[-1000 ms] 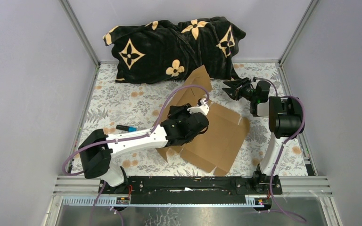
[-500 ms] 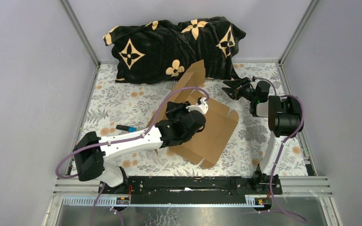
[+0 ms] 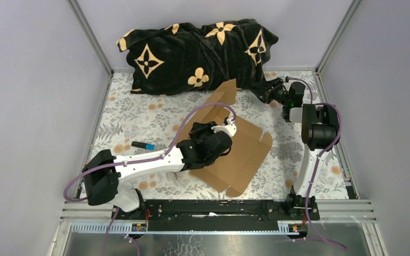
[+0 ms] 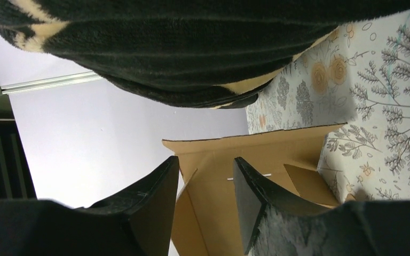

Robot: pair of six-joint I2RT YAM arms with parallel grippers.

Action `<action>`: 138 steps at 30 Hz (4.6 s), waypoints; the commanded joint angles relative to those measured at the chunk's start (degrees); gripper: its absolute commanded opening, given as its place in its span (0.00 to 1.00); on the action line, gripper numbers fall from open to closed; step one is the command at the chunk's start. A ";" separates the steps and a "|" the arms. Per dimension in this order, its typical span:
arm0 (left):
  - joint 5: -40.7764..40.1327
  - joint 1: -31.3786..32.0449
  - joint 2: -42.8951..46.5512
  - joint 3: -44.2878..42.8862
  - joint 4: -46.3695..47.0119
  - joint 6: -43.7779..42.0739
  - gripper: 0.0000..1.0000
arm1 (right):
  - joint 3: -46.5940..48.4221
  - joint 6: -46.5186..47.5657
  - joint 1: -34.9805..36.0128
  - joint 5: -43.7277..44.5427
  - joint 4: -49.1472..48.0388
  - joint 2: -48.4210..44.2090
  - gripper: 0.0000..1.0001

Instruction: Fold the paper box

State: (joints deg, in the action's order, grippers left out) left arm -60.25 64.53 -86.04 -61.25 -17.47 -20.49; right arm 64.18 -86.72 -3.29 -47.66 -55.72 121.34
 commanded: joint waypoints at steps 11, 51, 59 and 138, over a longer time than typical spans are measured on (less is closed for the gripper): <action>6.32 0.45 1.48 3.64 1.73 4.85 0.06 | 11.34 6.62 5.31 -1.87 9.57 5.98 0.49; 6.50 2.18 -2.56 1.61 2.42 4.63 0.06 | 5.63 11.37 10.61 -7.23 7.58 1.16 0.42; 6.45 2.20 -2.74 1.75 2.42 4.58 0.06 | 4.86 8.74 11.49 -9.87 3.30 1.43 0.42; 7.60 3.32 -5.76 -1.75 -1.76 1.28 0.05 | 5.39 25.53 8.06 -8.77 17.22 2.24 0.51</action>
State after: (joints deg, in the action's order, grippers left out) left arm -58.85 67.11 -90.70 -62.89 -17.74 -20.34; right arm 65.56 -74.06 4.67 -56.60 -50.09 129.75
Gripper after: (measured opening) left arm 0.056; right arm 0.516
